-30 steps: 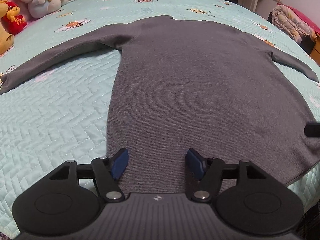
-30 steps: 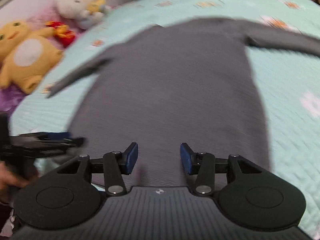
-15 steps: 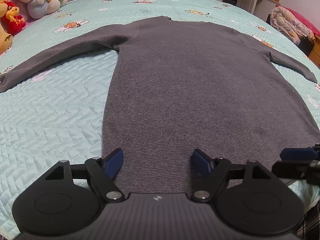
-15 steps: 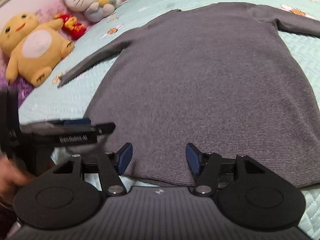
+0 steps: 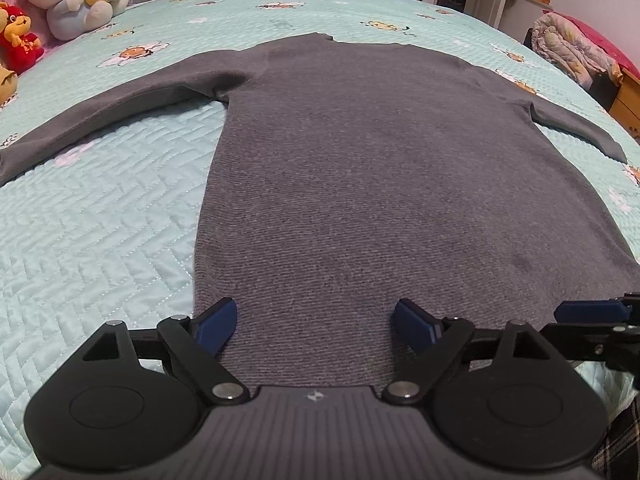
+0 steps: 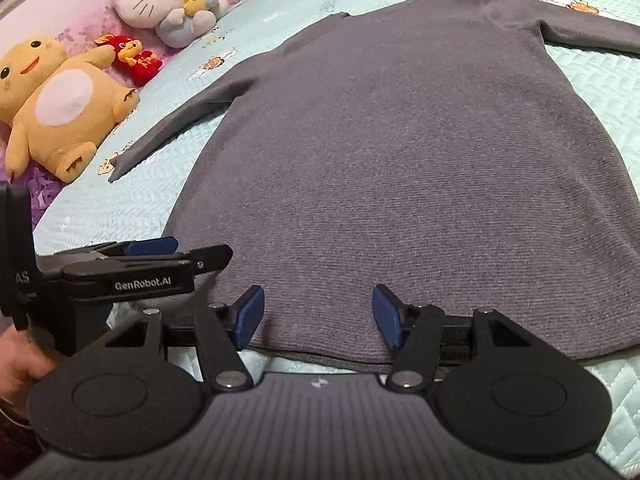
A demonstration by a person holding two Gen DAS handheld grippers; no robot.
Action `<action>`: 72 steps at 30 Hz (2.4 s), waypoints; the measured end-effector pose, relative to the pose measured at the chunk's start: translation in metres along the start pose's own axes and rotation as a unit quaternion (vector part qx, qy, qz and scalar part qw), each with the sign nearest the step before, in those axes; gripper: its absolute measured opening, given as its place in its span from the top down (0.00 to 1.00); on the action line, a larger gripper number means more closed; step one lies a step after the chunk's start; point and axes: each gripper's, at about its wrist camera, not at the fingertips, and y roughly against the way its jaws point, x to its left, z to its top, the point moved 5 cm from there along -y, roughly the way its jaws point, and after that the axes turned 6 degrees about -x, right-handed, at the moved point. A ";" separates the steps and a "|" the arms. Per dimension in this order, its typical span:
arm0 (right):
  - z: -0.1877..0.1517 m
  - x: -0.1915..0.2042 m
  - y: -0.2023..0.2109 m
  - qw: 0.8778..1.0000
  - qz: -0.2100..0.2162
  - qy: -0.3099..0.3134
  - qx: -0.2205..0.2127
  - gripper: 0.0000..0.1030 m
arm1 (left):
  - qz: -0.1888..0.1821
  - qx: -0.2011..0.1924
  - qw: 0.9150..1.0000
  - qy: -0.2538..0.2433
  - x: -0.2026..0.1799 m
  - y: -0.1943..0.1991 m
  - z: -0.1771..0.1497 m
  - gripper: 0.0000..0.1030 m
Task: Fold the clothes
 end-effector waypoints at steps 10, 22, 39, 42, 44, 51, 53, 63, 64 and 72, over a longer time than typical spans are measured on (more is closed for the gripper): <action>0.005 -0.026 0.004 0.999 -0.032 -0.032 -0.024 0.40 | -0.006 -0.005 1.000 -0.004 0.001 0.001 -0.002 0.11; 0.019 -0.023 0.023 0.996 -0.015 -0.030 -0.085 0.40 | -0.030 0.004 1.000 -0.002 0.006 0.016 -0.010 0.11; 0.043 -0.133 0.041 0.969 -0.040 -0.169 -0.175 0.54 | -0.036 0.014 0.999 0.007 0.009 0.016 -0.012 0.06; 0.041 -0.138 0.035 0.968 -0.050 -0.172 -0.174 0.50 | -0.038 0.013 0.999 0.007 0.010 0.015 -0.012 0.05; 0.030 -0.151 0.028 0.967 -0.053 -0.185 -0.165 0.51 | -0.040 0.012 0.999 0.008 0.010 0.015 -0.012 0.05; 0.040 -0.139 0.036 0.967 -0.052 -0.195 -0.157 0.50 | -0.035 0.014 0.999 0.015 0.009 0.016 -0.011 0.05; 0.045 -0.128 0.041 0.968 -0.037 -0.185 -0.165 0.49 | -0.038 0.014 0.999 0.029 0.012 0.018 -0.010 0.05; 0.019 -0.088 0.001 0.990 -0.014 -0.099 -0.102 0.47 | -0.079 0.001 0.983 0.164 0.038 0.037 -0.005 0.15; 0.015 -0.084 0.004 0.990 -0.018 -0.085 -0.110 0.47 | -0.077 0.004 0.984 0.161 0.038 0.037 -0.006 0.18; 0.022 -0.019 0.016 0.995 0.023 0.015 -0.101 0.55 | -0.059 0.010 0.993 0.105 0.029 0.029 -0.012 0.19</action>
